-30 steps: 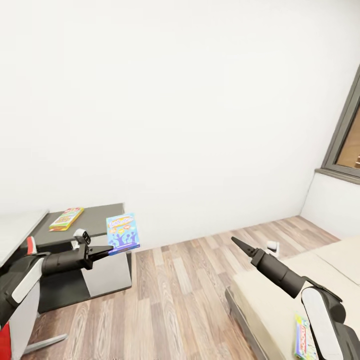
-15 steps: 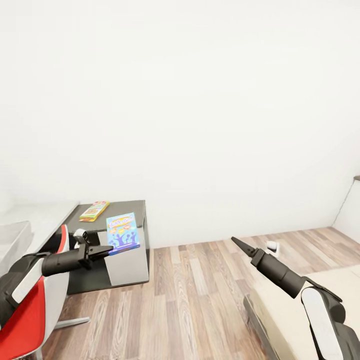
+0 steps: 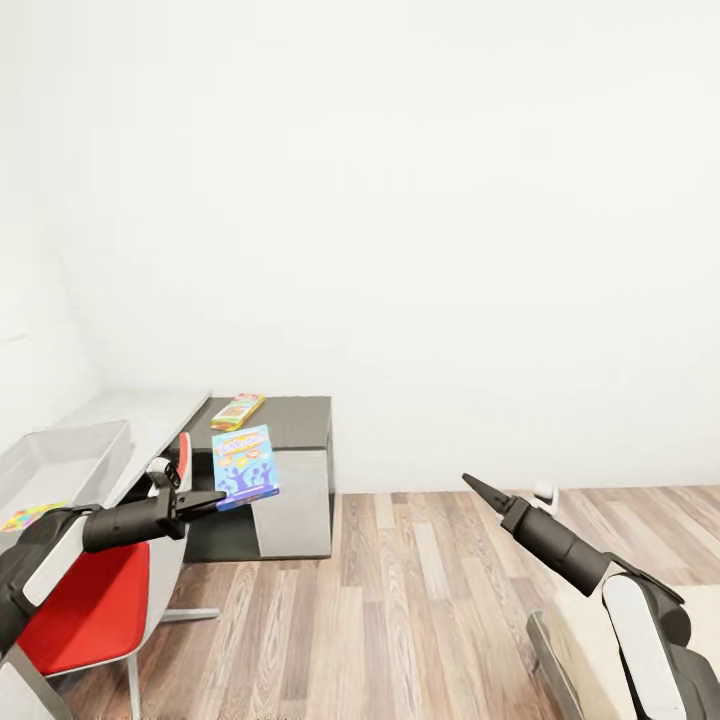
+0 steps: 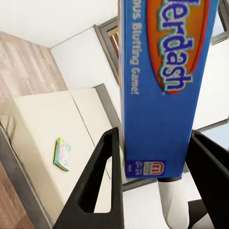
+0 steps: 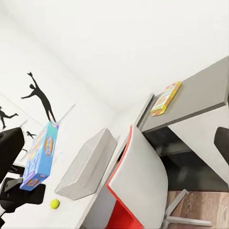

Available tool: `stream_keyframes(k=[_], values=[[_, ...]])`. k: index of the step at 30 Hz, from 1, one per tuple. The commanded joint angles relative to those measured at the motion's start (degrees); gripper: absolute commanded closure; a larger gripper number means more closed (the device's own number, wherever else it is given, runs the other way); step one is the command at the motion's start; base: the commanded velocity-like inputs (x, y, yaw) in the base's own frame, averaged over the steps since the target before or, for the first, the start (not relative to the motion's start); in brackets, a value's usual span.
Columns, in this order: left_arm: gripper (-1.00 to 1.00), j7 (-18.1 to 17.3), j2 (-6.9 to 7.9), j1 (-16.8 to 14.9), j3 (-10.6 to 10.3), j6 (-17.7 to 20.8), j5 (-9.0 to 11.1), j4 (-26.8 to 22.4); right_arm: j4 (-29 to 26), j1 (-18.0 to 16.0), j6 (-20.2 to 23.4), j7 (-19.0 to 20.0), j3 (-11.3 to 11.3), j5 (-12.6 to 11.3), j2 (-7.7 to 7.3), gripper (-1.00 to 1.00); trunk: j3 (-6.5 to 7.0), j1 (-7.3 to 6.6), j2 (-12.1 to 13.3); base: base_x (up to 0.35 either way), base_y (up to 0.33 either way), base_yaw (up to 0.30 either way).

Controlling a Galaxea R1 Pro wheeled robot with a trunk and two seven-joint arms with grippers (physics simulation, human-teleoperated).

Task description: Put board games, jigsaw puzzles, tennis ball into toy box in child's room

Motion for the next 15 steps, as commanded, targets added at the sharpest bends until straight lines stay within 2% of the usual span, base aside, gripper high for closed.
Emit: stream_keyframes(k=[1, 15], values=[[1.0, -0.2, 0.04, -0.1, -0.2, 0.5, 0.4, 0.1, 0.0, 0.0, 0.4, 0.1, -0.1, -0.2, 0.0, -1.0, -0.02, 0.02, 0.0, 0.0, 0.0, 0.291], [1.0, -0.3, 0.06, -0.1, 0.1, 0.5, 0.5, 0.1, 0.0, 0.0, 0.4, -0.1, -0.1, -0.2, 0.04, -1.0, -0.02, 0.02, 0.0, 0.0, 0.0, 0.291]])
